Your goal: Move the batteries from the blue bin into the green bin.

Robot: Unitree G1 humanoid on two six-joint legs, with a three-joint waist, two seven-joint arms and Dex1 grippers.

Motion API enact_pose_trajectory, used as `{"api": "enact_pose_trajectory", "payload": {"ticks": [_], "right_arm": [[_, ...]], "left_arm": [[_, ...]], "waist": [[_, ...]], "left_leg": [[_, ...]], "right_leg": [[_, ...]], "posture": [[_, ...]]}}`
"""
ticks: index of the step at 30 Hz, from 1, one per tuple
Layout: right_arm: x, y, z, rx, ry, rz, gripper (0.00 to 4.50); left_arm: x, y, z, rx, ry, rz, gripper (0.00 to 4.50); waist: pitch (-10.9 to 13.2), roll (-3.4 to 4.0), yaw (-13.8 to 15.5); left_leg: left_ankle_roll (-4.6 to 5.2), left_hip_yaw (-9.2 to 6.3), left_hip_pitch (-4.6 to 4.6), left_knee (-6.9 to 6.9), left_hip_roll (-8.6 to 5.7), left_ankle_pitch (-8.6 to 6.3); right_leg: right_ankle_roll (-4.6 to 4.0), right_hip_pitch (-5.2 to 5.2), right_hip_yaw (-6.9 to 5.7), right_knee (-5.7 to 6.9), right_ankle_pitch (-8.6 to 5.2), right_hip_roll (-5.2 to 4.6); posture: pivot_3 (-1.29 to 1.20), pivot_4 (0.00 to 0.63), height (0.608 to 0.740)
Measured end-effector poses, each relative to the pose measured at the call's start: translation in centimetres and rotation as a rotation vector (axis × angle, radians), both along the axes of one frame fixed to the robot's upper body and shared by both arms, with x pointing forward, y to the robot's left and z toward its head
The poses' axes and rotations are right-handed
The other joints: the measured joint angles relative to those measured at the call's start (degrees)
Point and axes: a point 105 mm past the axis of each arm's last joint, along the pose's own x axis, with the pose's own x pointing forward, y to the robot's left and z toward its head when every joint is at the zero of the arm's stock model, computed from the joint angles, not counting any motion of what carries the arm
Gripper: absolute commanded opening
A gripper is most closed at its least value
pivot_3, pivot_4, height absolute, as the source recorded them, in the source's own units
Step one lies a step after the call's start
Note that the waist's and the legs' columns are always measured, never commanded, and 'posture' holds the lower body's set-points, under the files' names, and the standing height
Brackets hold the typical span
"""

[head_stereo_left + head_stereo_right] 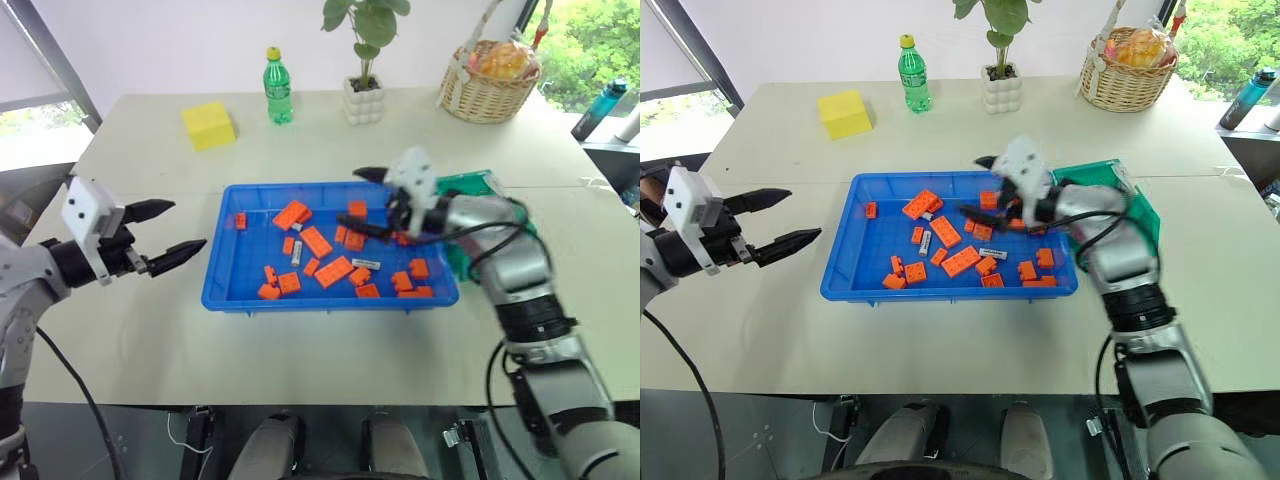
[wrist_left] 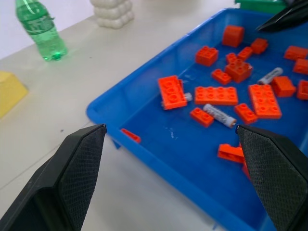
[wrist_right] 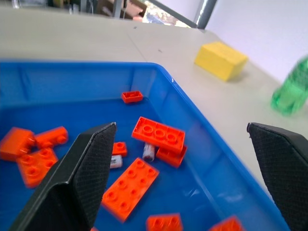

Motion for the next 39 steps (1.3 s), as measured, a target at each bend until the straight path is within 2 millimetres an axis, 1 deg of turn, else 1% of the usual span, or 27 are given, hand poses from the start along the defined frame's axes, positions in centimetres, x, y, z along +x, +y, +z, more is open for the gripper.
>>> {"api": "enact_pose_trajectory", "payload": {"ticks": [3,4,6,9,11,13,15,19,23,25,27,32,39], "right_arm": [[0.9,2.6,-2.3,-0.125,-0.113,0.03,4.47],[1.0,3.5,-2.8,-0.153,-0.137,0.05,4.47],[1.1,4.7,-3.5,-0.203,-0.182,0.084,4.47],[2.2,5.7,-3.4,-0.256,-0.253,0.099,4.47],[2.7,6.3,-2.8,-0.276,-0.285,0.11,4.47],[2.9,7.5,-2.4,-0.29,-0.311,0.144,4.47],[2.8,8.3,-2.6,-0.305,-0.313,0.171,4.47],[2.8,9.0,-4.0,-0.375,-0.294,0.212,4.47],[2.6,10.0,-4.9,-0.426,-0.298,0.249,4.47],[2.8,10.4,-4.8,-0.435,-0.31,0.246,4.47],[2.9,10.5,-4.7,-0.448,-0.329,0.243,4.47],[3.0,11.2,-5.2,-0.466,-0.342,0.235,4.47],[3.6,11.8,-4.9,-0.516,-0.396,0.203,4.47]], "left_arm": [[-0.6,-0.2,-0.5,0.0,0.032,-0.018,4.5],[-0.7,-0.3,-0.5,-0.001,0.032,-0.026,4.5],[-0.9,-0.5,-0.4,0.005,0.032,-0.033,4.5],[-1.1,-0.3,-0.3,0.004,0.034,-0.023,4.5],[-1.4,-0.7,-0.3,-0.004,0.045,-0.045,4.5],[-1.9,-1.3,-0.4,-0.01,0.061,-0.075,4.5],[-2.2,-1.4,-0.8,-0.009,0.083,-0.088,4.5],[-2.5,-1.6,-1.2,-0.024,0.117,-0.108,4.5],[-2.5,-1.8,-1.3,-0.046,0.136,-0.116,4.5],[-2.6,-1.9,-1.3,-0.058,0.145,-0.124,4.5],[-2.6,-1.9,-1.4,-0.062,0.154,-0.127,4.5],[-2.7,-2.0,-1.7,-0.059,0.168,-0.131,4.5],[-2.8,-2.2,-1.6,-0.053,0.159,-0.133,4.5]], "waist": [[0.0,0.0,-0.92],[0.0,0.01,-1.32],[0.0,0.01,-1.77],[0.0,0.01,-2.75],[0.0,0.01,-3.1],[0.0,0.01,-3.52],[0.0,0.01,-4.08],[0.01,0.01,-4.5],[0.01,0.02,-4.82],[0.01,0.01,-4.95],[0.01,0.01,-5.02],[0.01,0.01,-5.71],[0.01,0.01,-6.1]], "left_leg": [[-0.03,-0.02,0.01,-0.03,0.01,0.02],[-0.05,-0.03,0.01,-0.05,0.02,0.03],[-0.05,-0.03,0.01,-0.09,0.03,0.03],[-0.05,-0.05,0.01,-0.1,0.03,0.03],[-0.05,-0.05,0.02,-0.11,0.04,0.03],[-0.07,-0.05,0.02,-0.1,0.05,0.04],[-0.07,-0.1,0.02,-0.1,0.05,0.04],[-0.09,-0.15,0.02,-0.1,0.05,0.05],[-0.14,-0.17,0.02,-0.08,0.06,0.08],[-0.14,-0.17,0.02,-0.08,0.06,0.08],[-0.14,-0.17,0.02,-0.05,0.03,0.08],[-0.15,-0.21,0.02,-0.07,0.02,0.08],[-0.2,-0.23,0.02,-0.1,0.04,0.1]], "right_leg": [[0.0,-0.03,-0.01,0.03,0.0,0.04],[0.0,-0.04,-0.01,0.05,0.0,0.04],[0.0,-0.09,-0.01,0.09,0.0,0.06],[0.0,-0.11,-0.02,0.12,0.0,0.1],[0.0,-0.14,-0.02,0.13,0.0,0.11],[0.0,-0.2,-0.02,0.16,0.0,0.12],[0.0,-0.22,-0.02,0.22,0.0,0.12],[0.0,-0.27,-0.02,0.23,0.0,0.19],[0.0,-0.35,-0.01,0.34,0.0,0.21],[-0.01,-0.43,-0.01,0.49,0.0,0.21],[-0.02,-0.72,0.0,0.9,0.01,0.17],[-0.02,-0.72,0.0,0.95,0.01,0.16],[-0.02,-0.75,0.0,1.01,0.01,0.19]], "posture": [[0.0,0.15,0.737],[0.0,0.15,0.737],[0.0,0.15,0.737],[0.0,0.15,0.737],[0.0,0.15,0.737],[0.0,0.15,0.737],[0.0,0.15,0.737],[0.0,0.15,0.737],[0.0,0.15,0.737],[0.0,0.15,0.737],[0.0,0.15,0.737],[0.0,0.15,0.737],[0.0,0.15,0.737]]}}
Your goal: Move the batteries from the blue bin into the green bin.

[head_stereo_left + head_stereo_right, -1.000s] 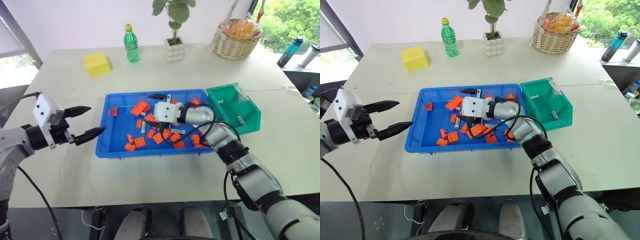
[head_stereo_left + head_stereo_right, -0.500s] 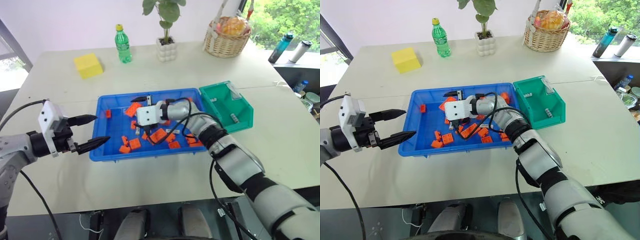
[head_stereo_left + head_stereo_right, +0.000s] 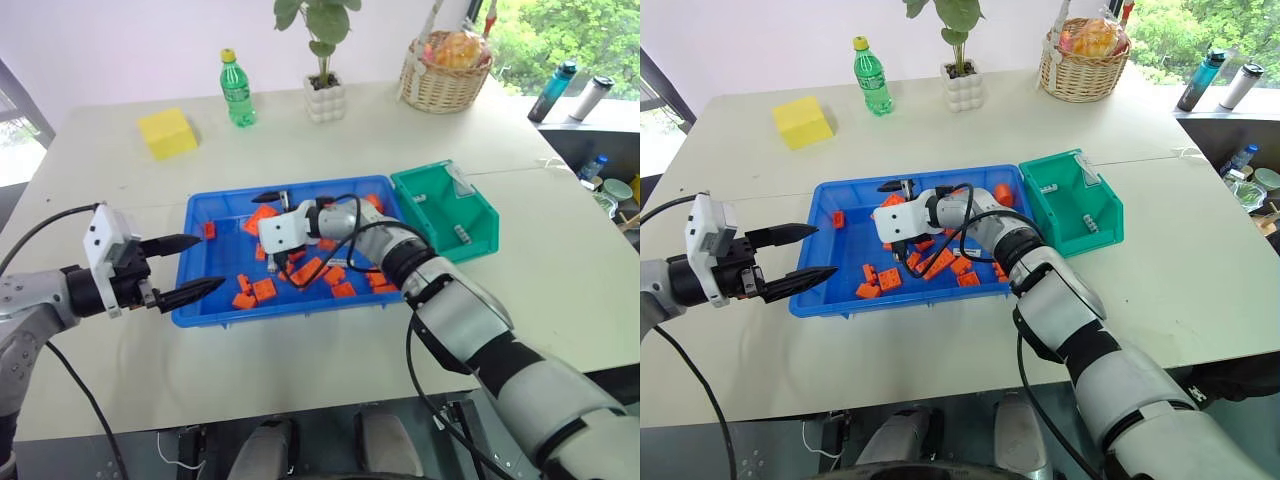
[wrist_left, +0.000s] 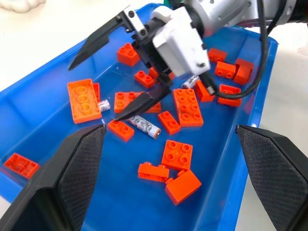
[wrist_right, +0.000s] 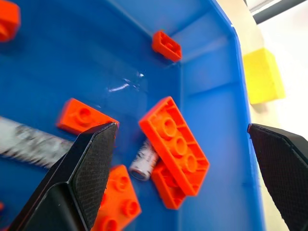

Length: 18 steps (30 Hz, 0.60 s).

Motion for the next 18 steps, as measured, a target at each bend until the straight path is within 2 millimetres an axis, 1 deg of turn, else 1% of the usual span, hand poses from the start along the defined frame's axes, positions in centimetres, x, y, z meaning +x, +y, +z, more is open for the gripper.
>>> {"api": "enact_pose_trajectory", "payload": {"ticks": [8,9,11,15,18], "right_arm": [[0.3,0.9,-0.1,-0.033,-0.069,-0.019,4.47],[0.3,0.9,-0.1,-0.033,-0.071,-0.02,4.24],[0.2,1.1,-0.2,-0.034,-0.076,-0.02,3.73],[-0.1,2.0,-0.2,-0.011,-0.076,-0.011,1.81],[-0.2,2.0,-0.1,-0.005,-0.073,-0.01,0.2]], "left_arm": [[0.0,-0.2,0.2,0.002,-0.015,0.005,4.5],[0.0,-0.2,0.2,0.002,-0.016,0.005,4.5],[0.1,-0.2,0.3,0.002,-0.019,0.005,4.5],[0.2,-0.4,0.5,0.001,-0.032,0.003,4.5],[0.3,-0.4,0.6,0.002,-0.038,0.003,4.5]], "waist": [[0.0,0.01,0.01],[0.0,0.01,0.01],[0.0,0.01,0.0],[0.01,0.01,-0.08],[0.01,0.01,-0.07]], "left_leg": [[-0.02,-0.11,0.0,0.01,0.0,0.0],[-0.02,-0.12,0.0,0.01,0.0,0.0],[-0.02,-0.14,0.0,0.01,0.0,0.0],[-0.05,-0.19,0.0,0.0,0.0,0.0],[-0.06,-0.3,0.0,0.02,-0.01,0.01]], "right_leg": [[0.0,-0.05,0.01,0.0,0.0,0.05],[0.0,-0.07,0.01,0.0,0.0,0.06],[0.0,-0.09,0.01,0.0,0.0,0.06],[0.0,-0.05,0.01,0.01,0.0,0.08],[0.0,-0.1,0.01,0.01,0.0,0.11]], "posture": [[0.0,0.15,0.737],[0.0,0.15,0.737],[0.0,0.15,0.737],[0.0,0.15,0.737],[0.0,0.15,0.737]]}}
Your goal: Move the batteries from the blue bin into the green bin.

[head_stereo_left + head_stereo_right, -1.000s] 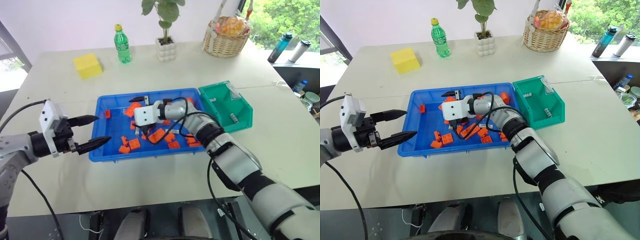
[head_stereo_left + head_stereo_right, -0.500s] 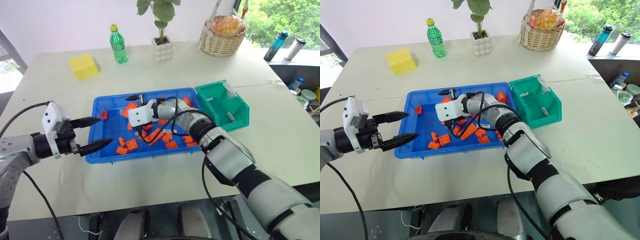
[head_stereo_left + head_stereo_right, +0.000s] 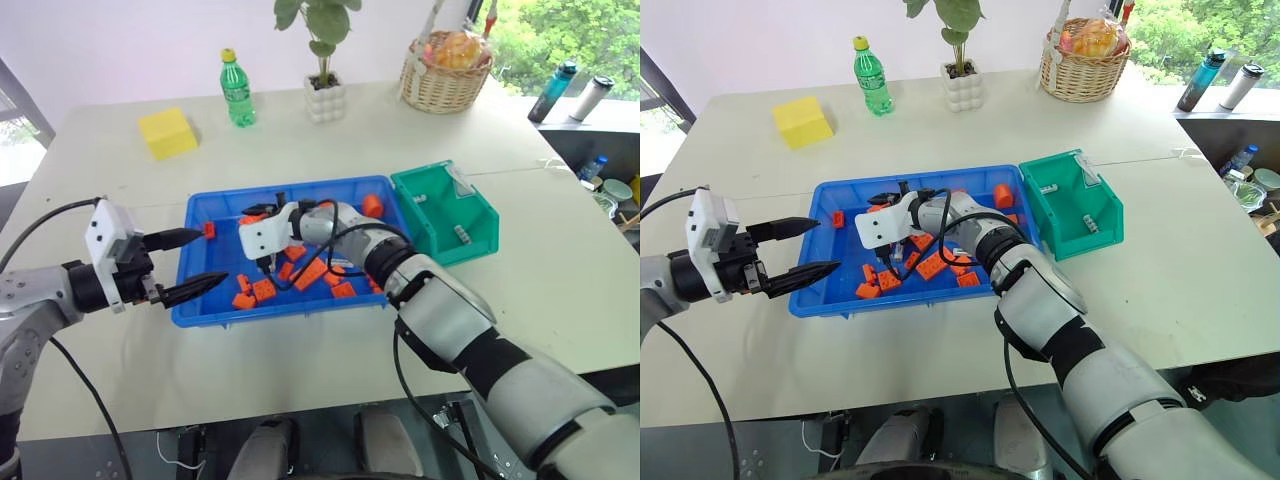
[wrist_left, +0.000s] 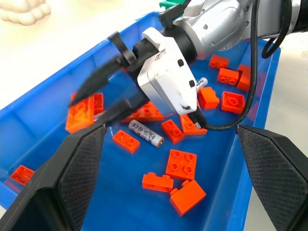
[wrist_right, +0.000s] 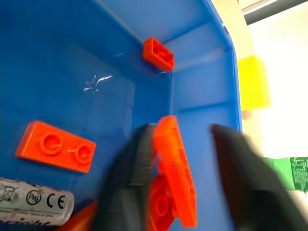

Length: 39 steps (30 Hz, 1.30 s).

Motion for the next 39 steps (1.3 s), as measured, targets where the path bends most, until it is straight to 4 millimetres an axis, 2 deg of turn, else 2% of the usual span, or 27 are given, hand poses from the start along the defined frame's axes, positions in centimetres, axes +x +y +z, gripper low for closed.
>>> {"api": "enact_pose_trajectory", "payload": {"ticks": [1,5,10,14,15,17,19,22,27,29,35,39], "right_arm": [[0.0,0.0,0.0,0.001,0.003,0.002,0.05],[-0.6,0.5,0.2,0.009,0.019,0.036,0.05],[-2.2,2.2,0.9,0.082,0.08,0.122,0.05],[-4.9,4.2,0.9,0.176,0.254,0.219,0.05],[-5.4,4.5,0.8,0.193,0.294,0.234,0.9],[-6.0,4.6,0.5,0.214,0.401,0.239,1.62],[-5.9,4.2,0.2,0.224,0.477,0.199,2.54],[-5.2,3.2,0.6,0.249,0.547,0.136,2.54],[-3.6,0.1,4.0,0.45,0.77,-0.031,2.54],[-3.1,-1.2,4.3,0.491,0.84,-0.109,2.54],[-2.4,-4.3,1.0,0.508,1.074,-0.379,2.54],[-2.1,-4.6,0.3,0.516,1.099,-0.441,2.54]], "left_arm": [[0.0,0.0,0.0,0.0,-0.001,0.0,4.5],[0.4,-0.1,0.5,-0.005,-0.016,-0.004,4.5],[0.5,0.1,0.4,-0.009,-0.011,-0.001,4.5],[0.6,0.0,0.3,-0.003,-0.006,-0.005,4.5],[0.6,0.1,0.3,-0.003,-0.005,-0.005,4.5],[0.6,0.0,0.3,-0.003,-0.005,-0.012,4.5],[0.7,-0.1,0.6,-0.002,-0.016,-0.017,4.5],[0.7,-0.1,0.7,0.0,-0.019,-0.02,4.5],[0.9,-0.3,0.9,0.001,-0.024,-0.032,4.5],[1.1,-0.4,0.9,0.001,-0.022,-0.035,4.5],[1.7,-0.6,0.8,0.005,-0.017,-0.056,4.5],[2.1,-0.9,0.9,0.007,-0.028,-0.067,4.5]], "waist": [[0.0,0.0,0.0],[0.0,0.0,0.01],[0.0,0.0,-0.15],[0.0,0.0,-0.2],[0.0,0.0,-0.16],[0.0,0.0,0.01],[0.0,0.01,0.35],[0.0,0.0,0.49],[0.0,0.0,0.54],[-0.01,-0.01,0.55],[-0.01,-0.01,0.58],[-0.01,-0.02,0.49]], "left_leg": [[0.0,-0.03,0.0,0.0,0.0,0.0],[-0.03,-0.12,0.0,0.01,-0.01,0.01],[-0.09,-0.22,0.0,-0.02,-0.01,-0.01],[-0.17,-0.45,0.0,0.0,-0.01,-0.02],[-0.17,-0.47,0.0,0.01,-0.01,-0.02],[-0.18,-0.53,0.0,0.04,-0.01,-0.02],[-0.19,-0.75,0.0,0.01,-0.02,-0.03],[-0.19,-0.78,0.0,0.01,-0.04,-0.03],[-0.19,-0.77,-0.01,0.04,-0.04,-0.03],[-0.19,-0.76,-0.01,0.02,-0.04,-0.03],[-0.19,-0.67,-0.05,0.03,-0.06,-0.03],[-0.19,-0.61,-0.08,0.05,-0.06,-0.03]], "right_leg": [[0.0,0.01,0.0,0.0,0.0,0.01],[0.0,0.04,0.0,0.01,0.0,0.03],[0.0,0.1,0.0,0.11,0.0,0.04],[-0.01,0.11,0.01,0.13,0.0,0.13],[-0.01,0.13,0.01,0.13,0.0,0.14],[-0.02,0.13,0.02,0.14,0.01,0.16],[-0.09,0.09,0.04,0.12,0.06,0.23],[-0.16,0.12,0.07,0.14,0.09,0.24],[-0.16,0.28,0.11,0.24,0.09,0.19],[-0.16,0.28,0.12,0.24,0.09,0.12],[-0.16,0.2,0.13,0.24,0.09,-0.03],[-0.16,0.14,0.13,0.25,0.09,-0.07]], "posture": [[0.0,0.15,0.737],[0.0,0.15,0.737],[0.0,0.15,0.737],[0.0,0.15,0.737],[0.0,0.15,0.737],[0.0,0.15,0.737],[0.0,0.15,0.737],[0.0,0.15,0.737],[0.0,0.15,0.737],[0.0,0.15,0.737],[0.0,0.15,0.737],[0.0,0.15,0.737]]}}
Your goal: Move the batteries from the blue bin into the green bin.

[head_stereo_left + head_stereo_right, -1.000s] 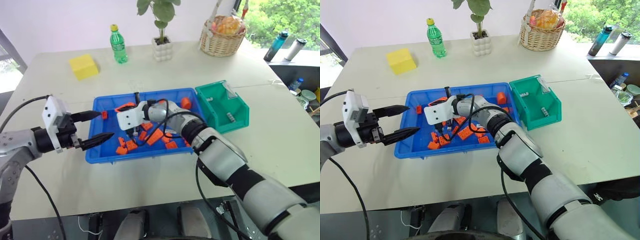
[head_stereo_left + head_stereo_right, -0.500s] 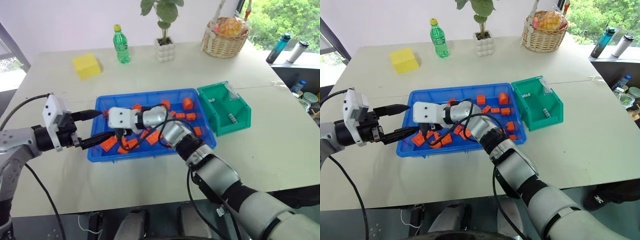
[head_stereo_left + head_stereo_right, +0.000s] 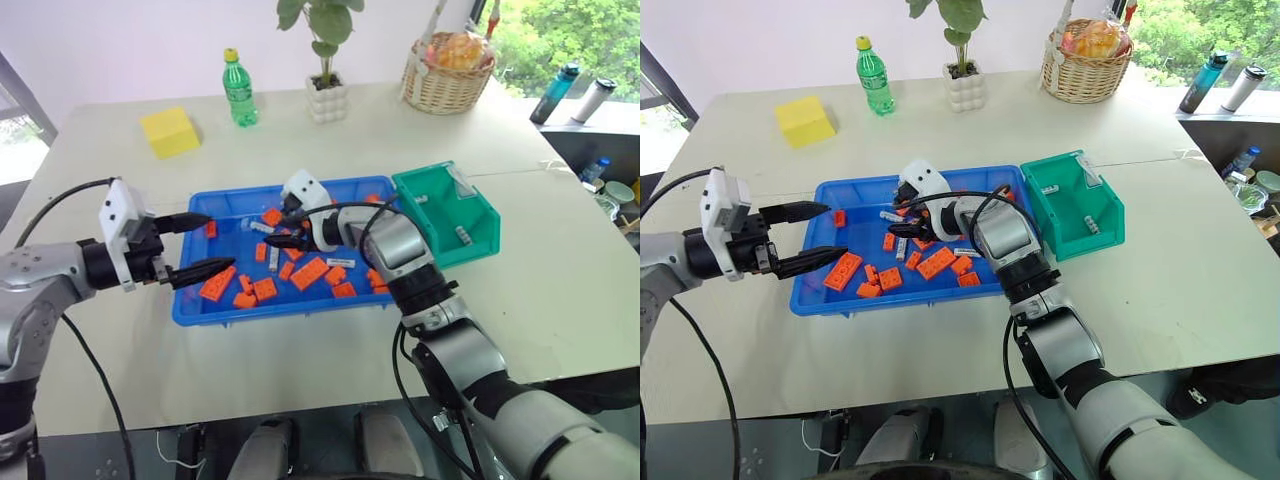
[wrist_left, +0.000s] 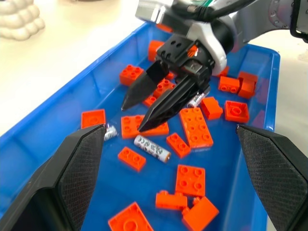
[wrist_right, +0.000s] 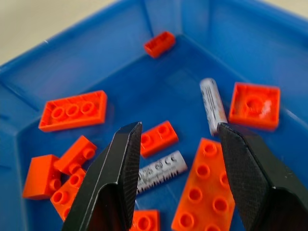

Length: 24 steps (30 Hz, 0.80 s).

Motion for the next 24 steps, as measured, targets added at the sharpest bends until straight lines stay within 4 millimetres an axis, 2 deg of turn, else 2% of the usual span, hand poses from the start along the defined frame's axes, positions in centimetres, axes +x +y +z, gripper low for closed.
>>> {"api": "enact_pose_trajectory", "payload": {"ticks": [6,14,17,24], "right_arm": [[0.8,-0.2,-1.6,0.008,0.085,-0.064,2.54],[2.7,1.2,-0.9,0.008,0.073,-0.089,2.54],[2.7,1.7,-1.7,-0.001,0.088,-0.083,2.54],[2.6,2.3,-1.8,-0.004,0.09,-0.063,2.54]], "left_arm": [[0.1,-0.3,-0.1,0.006,0.003,-0.013,4.5],[0.1,-0.3,-0.1,0.006,0.0,-0.014,4.5],[0.1,-0.3,-0.2,0.004,0.002,-0.006,4.5],[0.0,0.0,-0.7,0.0,0.014,0.016,4.5]], "waist": [[0.0,0.0,0.0],[0.0,0.0,-0.18],[0.0,0.0,-0.25],[0.0,0.0,-0.3]], "left_leg": [[0.0,0.02,0.0,-0.01,0.0,0.0],[0.0,0.01,0.0,0.02,-0.01,0.0],[0.0,0.01,0.0,0.02,-0.01,0.0],[0.0,0.0,0.0,0.02,-0.01,0.0]], "right_leg": [[0.0,-0.01,0.0,0.0,0.0,0.0],[0.0,-0.02,-0.01,0.01,0.0,0.0],[0.0,-0.03,-0.01,0.01,0.0,0.01],[0.0,-0.05,-0.01,0.22,0.0,0.01]], "posture": [[0.0,0.15,0.737],[0.0,0.15,0.737],[0.0,0.15,0.737],[0.0,0.15,0.737]]}}
